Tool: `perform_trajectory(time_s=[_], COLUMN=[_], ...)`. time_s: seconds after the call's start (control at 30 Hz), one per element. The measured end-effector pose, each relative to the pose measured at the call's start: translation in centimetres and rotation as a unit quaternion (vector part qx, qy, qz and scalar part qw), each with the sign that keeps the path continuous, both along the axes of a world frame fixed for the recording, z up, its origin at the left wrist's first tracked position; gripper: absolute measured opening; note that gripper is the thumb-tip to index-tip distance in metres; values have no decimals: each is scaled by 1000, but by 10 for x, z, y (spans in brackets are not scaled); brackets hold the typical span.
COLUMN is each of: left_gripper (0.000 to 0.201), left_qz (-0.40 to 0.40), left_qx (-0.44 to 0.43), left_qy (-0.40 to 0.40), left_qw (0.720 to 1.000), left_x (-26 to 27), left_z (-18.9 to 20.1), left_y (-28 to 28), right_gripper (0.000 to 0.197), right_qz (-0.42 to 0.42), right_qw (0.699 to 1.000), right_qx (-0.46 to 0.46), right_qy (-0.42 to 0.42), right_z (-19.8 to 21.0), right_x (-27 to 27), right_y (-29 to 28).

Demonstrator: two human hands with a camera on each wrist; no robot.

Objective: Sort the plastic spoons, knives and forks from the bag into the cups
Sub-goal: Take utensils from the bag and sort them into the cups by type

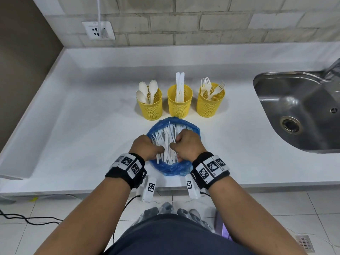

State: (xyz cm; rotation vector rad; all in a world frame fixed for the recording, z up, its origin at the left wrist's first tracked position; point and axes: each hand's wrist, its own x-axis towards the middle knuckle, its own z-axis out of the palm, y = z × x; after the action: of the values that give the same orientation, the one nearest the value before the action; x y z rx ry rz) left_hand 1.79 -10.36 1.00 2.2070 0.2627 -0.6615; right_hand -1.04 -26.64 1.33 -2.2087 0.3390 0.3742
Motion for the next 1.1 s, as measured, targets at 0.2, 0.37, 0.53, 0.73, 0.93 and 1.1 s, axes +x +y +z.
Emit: perform_trajectory(time_s=[0.2,0.37,0.53,0.73,0.93,1.1], left_gripper=[15,13,20,32,18,7], left_qz=[46,38,19,8,-39,-108], left_qx=[-17,-21,-20,7,43,-9], left_qy=[14,-7,-48,-110,-158,-190], left_qw=[999,999,998,994,986,976], left_x=[3,0,-9,-13,-9,-14], left_z=[6,7,7,7,4,12], left_y=[4,1,-7,-11,-9,-23], right_gripper=[38,35,31,21,28,26], right_qz=[26,6,28,-10,-36,-30], right_qw=[999,999,998,1000,998,995], right_qx=[-48,-45,-63,-23,22,95], right_qy=[1,-6,-12,-11,-44,8], right_z=[-3,-3,-6,-3,0,8], right_x=[5,2,2,6,-3,-2], right_y=[5,2,5,-2,-9,-5])
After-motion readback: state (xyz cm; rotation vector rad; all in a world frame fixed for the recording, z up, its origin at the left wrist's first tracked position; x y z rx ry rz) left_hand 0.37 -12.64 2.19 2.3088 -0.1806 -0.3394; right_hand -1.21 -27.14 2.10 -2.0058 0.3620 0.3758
